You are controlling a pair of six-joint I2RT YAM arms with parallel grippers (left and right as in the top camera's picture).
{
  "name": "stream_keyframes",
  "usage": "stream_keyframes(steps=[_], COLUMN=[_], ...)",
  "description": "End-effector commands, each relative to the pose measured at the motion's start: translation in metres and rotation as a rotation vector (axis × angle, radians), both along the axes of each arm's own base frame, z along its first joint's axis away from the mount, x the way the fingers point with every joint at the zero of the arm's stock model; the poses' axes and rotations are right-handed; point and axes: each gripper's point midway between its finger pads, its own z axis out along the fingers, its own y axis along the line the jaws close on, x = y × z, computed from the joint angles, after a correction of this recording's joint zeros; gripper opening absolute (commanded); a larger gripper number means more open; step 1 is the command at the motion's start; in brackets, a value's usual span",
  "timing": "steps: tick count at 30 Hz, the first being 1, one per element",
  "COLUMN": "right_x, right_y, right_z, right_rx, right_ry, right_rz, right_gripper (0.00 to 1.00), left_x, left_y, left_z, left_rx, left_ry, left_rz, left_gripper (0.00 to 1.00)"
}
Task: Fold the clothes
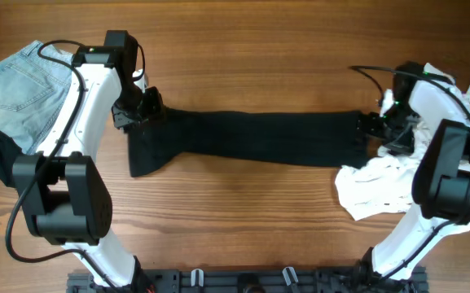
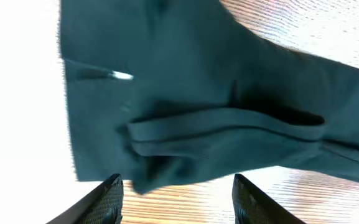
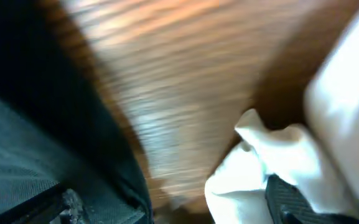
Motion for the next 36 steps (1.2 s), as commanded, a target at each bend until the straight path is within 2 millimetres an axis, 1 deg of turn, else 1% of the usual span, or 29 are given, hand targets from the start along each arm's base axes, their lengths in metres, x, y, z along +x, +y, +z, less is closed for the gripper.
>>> stream_keyframes(steps=[1, 3, 4, 5, 7, 9, 10, 13, 16, 19, 21, 22, 23, 24, 25, 26, 27, 29, 31, 32, 33, 34, 35, 36], right_x=[-0.005, 0.012, 0.023, 0.033, 0.041, 0.041, 0.04, 0.04, 0.029, 0.024, 0.021, 0.02, 0.019, 0.02, 0.021, 0.022, 0.024, 0.031, 0.041, 0.042, 0.045, 0.046, 0.047, 0.046], right_y=[-0.051, -0.035, -0.023, -0.015, -0.004, 0.0, 0.002, 0.006, 0.015, 0.027, 0.033, 0.035, 0.036, 0.036, 0.036, 0.036, 0.035, 0.033, 0.035, 0.039, 0.048, 0.058, 0.075, 0.084], right_z=[-0.004, 0.008, 0.021, 0.038, 0.055, 0.06, 0.059, 0.046, 0.026, 0.009, -0.002, -0.006, -0.007, -0.008, -0.008, -0.007, -0.004, 0.007, 0.031, 0.04, 0.05, 0.055, 0.058, 0.058], right_rx=[-0.121, 0.022, 0.091, 0.123, 0.163, 0.162, 0.164, 0.178, 0.226, 0.278, 0.281, 0.28, 0.281, 0.28, 0.278, 0.277, 0.276, 0.274, 0.278, 0.281, 0.286, 0.29, 0.293, 0.294], right_ry=[0.039, -0.03, -0.078, -0.125, -0.184, -0.189, -0.183, -0.194, -0.175, -0.192, -0.199, -0.2, -0.199, -0.202, -0.206, -0.208, -0.209, -0.214, -0.214, -0.21, -0.2, -0.193, -0.185, -0.177], right_rz=[-0.13, -0.022, 0.027, 0.045, 0.112, 0.137, 0.139, 0.146, 0.156, 0.154, 0.164, 0.168, 0.17, 0.171, 0.17, 0.168, 0.157, 0.15, 0.164, 0.181, 0.204, 0.231, 0.256, 0.262], right_gripper=[0.99, 1.0, 1.0, 1.0, 1.0, 0.99, 1.0, 1.0, 1.0, 1.0, 0.99, 0.95, 0.89, 0.78, 0.59, 0.21, 0.04, 0.04, 0.04, 0.04, 0.05, 0.04, 0.04, 0.04], left_x=[-0.002, -0.002, -0.001, -0.001, -0.001, -0.001, -0.001, -0.001, -0.001, -0.001, -0.001, -0.001, -0.001, -0.001, -0.001, -0.001, -0.001, -0.001, -0.001, 0.0, 0.0, 0.0, 0.0, 0.0], left_y=[0.002, 0.002, 0.002, 0.002, 0.002, 0.002, 0.002, 0.002, 0.001, 0.002, 0.002, 0.001, 0.001, 0.002, 0.002, 0.002, 0.002, 0.002, 0.001, 0.002, 0.002, 0.002, 0.001, 0.001], left_z=[-0.004, -0.004, -0.004, -0.004, -0.004, -0.004, -0.004, -0.004, -0.004, -0.004, -0.004, -0.004, -0.004, -0.004, -0.004, -0.004, -0.004, -0.004, -0.004, -0.004, -0.004, -0.004, -0.004, -0.004], left_rx=[0.01, 0.01, 0.01, 0.01, 0.01, 0.01, 0.01, 0.01, 0.01, 0.01, 0.01, 0.01, 0.01, 0.01, 0.01, 0.01, 0.01, 0.01, 0.01, 0.01, 0.01, 0.01, 0.009, 0.009], left_ry=[0.011, 0.008, 0.006, 0.005, 0.005, 0.005, 0.005, 0.005, 0.005, 0.004, 0.004, 0.004, 0.004, 0.004, 0.005, 0.004, 0.004, 0.004, 0.004, 0.003, 0.003, 0.003, 0.003, 0.003], left_rz=[-0.003, -0.003, -0.003, -0.003, -0.003, -0.003, -0.003, -0.003, -0.003, -0.003, -0.003, -0.003, -0.003, -0.003, -0.003, -0.003, -0.002, -0.003, -0.003, -0.002, -0.002, -0.002, -0.003, -0.003], left_gripper=[0.56, 0.56, 0.56, 0.56, 0.56, 0.56, 0.56, 0.56, 0.56, 0.57, 0.57, 0.57, 0.57, 0.57, 0.57, 0.57, 0.57, 0.57, 0.57, 0.57, 0.57, 0.57, 0.57, 0.57])
